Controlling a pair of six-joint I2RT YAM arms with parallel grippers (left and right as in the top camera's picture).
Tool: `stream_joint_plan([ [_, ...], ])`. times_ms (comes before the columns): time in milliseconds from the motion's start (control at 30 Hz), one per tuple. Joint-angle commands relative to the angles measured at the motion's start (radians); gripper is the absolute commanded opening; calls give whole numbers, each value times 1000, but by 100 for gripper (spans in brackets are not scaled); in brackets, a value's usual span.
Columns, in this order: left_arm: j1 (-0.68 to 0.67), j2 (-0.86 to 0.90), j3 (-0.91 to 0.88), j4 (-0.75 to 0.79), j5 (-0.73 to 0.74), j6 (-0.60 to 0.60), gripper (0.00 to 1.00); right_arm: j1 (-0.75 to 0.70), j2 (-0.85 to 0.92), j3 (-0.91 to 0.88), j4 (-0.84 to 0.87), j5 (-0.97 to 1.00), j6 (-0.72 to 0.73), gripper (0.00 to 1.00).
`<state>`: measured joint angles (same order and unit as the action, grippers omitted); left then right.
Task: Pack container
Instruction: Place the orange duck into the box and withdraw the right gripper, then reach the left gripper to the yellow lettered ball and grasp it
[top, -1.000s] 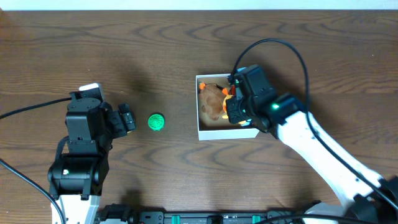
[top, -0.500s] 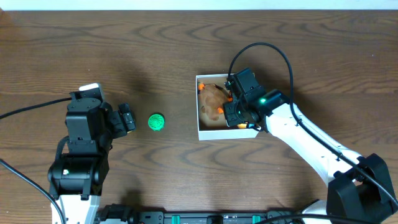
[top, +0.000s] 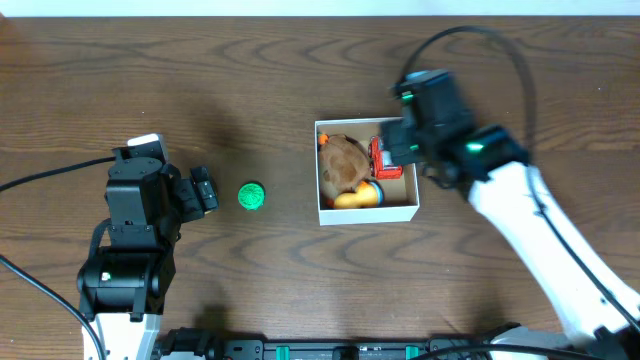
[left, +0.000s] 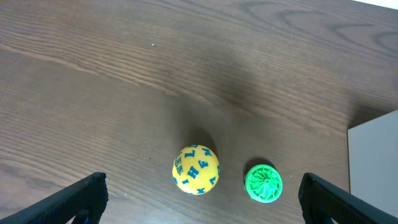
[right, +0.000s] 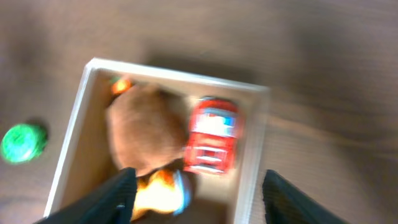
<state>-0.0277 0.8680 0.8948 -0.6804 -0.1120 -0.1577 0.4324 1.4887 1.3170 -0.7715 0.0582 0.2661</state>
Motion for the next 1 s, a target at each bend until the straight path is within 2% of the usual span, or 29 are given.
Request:
stream_joint_plan([
  [0, 5, 0, 19, -1, -5, -5, 98, -136, -66, 16, -58, 107, 103, 72],
  [67, 5, 0, 19, -1, -5, -5, 98, -231, -71, 16, -108, 86, 136, 79],
  [133, 5, 0, 19, 1, -5, -5, 98, -321, -67, 14, -153, 46, 149, 95],
  [167, 5, 0, 19, 2, -5, -5, 98, -371, -62, 10, -173, 16, 148, 99],
  [300, 5, 9, 19, -2, -2, -6, 98, -520, -33, -9, -224, -45, 109, 99],
  [467, 11, 97, 28, -45, -2, -91, 98, -604, 6, -70, -230, -48, 76, 99],
  [700, 97, 404, 39, -31, 16, -162, 98, -615, 66, -103, -230, -73, 71, 99],
  [967, 186, 721, 39, 64, 210, -128, 98, -615, 68, -103, -224, -92, 56, 99],
])
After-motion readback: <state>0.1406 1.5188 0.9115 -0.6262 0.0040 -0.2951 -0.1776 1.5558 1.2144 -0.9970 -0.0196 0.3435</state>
